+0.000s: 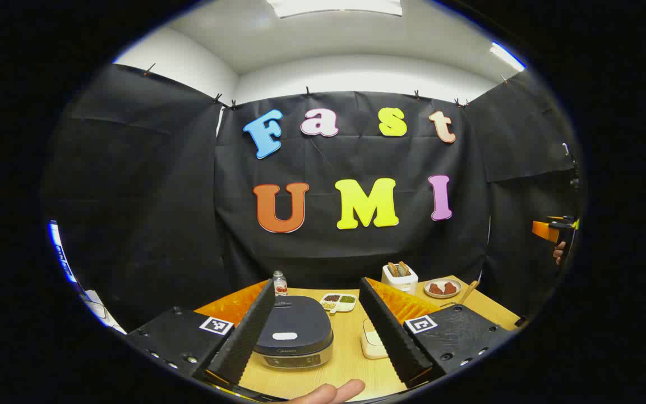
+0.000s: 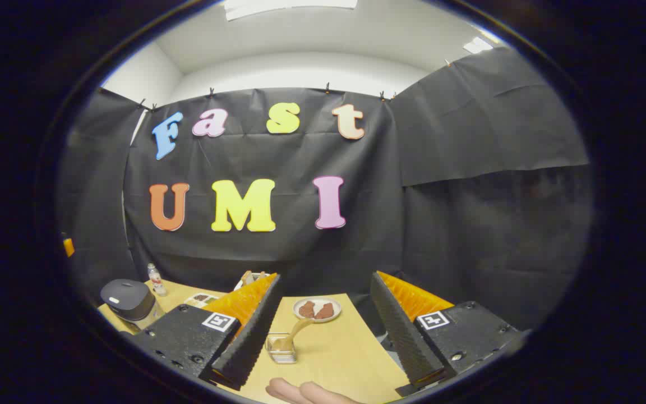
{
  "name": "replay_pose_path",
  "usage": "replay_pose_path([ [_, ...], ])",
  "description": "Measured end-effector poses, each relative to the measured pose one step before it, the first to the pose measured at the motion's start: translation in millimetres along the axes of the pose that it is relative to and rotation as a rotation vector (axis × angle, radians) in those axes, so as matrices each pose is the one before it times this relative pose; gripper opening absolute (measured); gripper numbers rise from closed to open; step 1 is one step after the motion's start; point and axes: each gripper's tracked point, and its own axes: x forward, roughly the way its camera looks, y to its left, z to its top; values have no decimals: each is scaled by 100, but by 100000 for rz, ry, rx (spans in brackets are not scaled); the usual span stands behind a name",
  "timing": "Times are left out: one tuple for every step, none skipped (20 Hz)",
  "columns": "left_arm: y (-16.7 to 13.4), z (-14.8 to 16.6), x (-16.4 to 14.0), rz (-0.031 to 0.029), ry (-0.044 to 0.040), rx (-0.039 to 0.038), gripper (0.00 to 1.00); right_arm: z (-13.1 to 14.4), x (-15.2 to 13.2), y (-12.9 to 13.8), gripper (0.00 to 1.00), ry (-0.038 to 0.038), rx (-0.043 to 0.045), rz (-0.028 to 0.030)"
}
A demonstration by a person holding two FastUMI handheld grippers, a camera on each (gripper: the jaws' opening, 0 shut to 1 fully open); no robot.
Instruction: Close the left gripper, press the button to open the rice cooker; take a wooden spoon from the chopstick holder with the right hand, scoop a spoonful of rice and pour it into the rice cooker, then put the wooden spoon back into the chopstick holder.
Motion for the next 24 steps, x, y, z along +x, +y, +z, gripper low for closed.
replay_pose_path([
  [-163,-103,55,-312,36,637,96,157,-245,-159,100,-107,-327,-833],
  [-310,-125,37,-603,-300,579,96,28,-167,-117,100,22,-169,-913],
  [-311,-218,-81,-485,-270,556,96,138,-312,163,99,-429,204,-96],
  [-78,-113,-96,-80,-90,699,96,232,-331,241,100,-578,-54,94],
  [181,-73,-42,816,-618,710,95,-16,-257,-16,100,-580,158,-95],
  [143,54,2,1167,-750,610,96,56,-233,103,99,-151,148,320],
  [-87,-75,194,251,-12,580,96,19,-155,308,100,-361,64,986],
  [80,-264,-52,617,283,715,96,31,-181,173,100,-265,-150,546],
  [53,-16,-17,530,-526,1092,96,61,-106,-76,100,-664,-266,55],
  [-287,65,125,-1146,-777,1400,96,156,-11,-119,100,-875,-298,-417],
  [-270,-64,270,-1125,-554,911,96,95,61,110,100,-910,19,-166],
  [-167,-40,55,-331,-318,492,96,-31,75,192,99,-563,120,232],
  [53,-176,-93,115,-95,186,95,-293,155,250,99,94,-23,277],
  [150,-130,8,716,70,-188,95,-331,104,241,99,203,1,726],
  [-103,-299,225,182,528,-873,95,-250,61,464,99,134,-94,1368],
  [-35,-280,108,0,663,-1176,95,-247,127,362,100,-95,-340,1111],
  [7,-330,174,-292,867,-1242,95,-261,173,80,100,-208,-592,606],
  [-83,-258,336,-1458,710,-1299,95,-158,54,19,100,-263,-486,371],
  [-512,-428,332,-2150,1017,-1049,95,-282,40,191,99,69,-129,546],
  [-422,-343,233,-3488,1389,-1270,100,-223,75,209,99,235,-88,785],
  [-206,-643,352,-3020,1712,-1463,70,-336,-64,5,99,283,-131,259],
  [-54,-400,247,-2036,1126,-712,79,-15,44,38,99,-292,47,292],
  [718,-570,586,124,1599,89,62,-33,85,82,100,-553,-99,293],
  [262,-629,210,-764,2699,850,41,-71,46,3,99,-400,-319,-27],
])
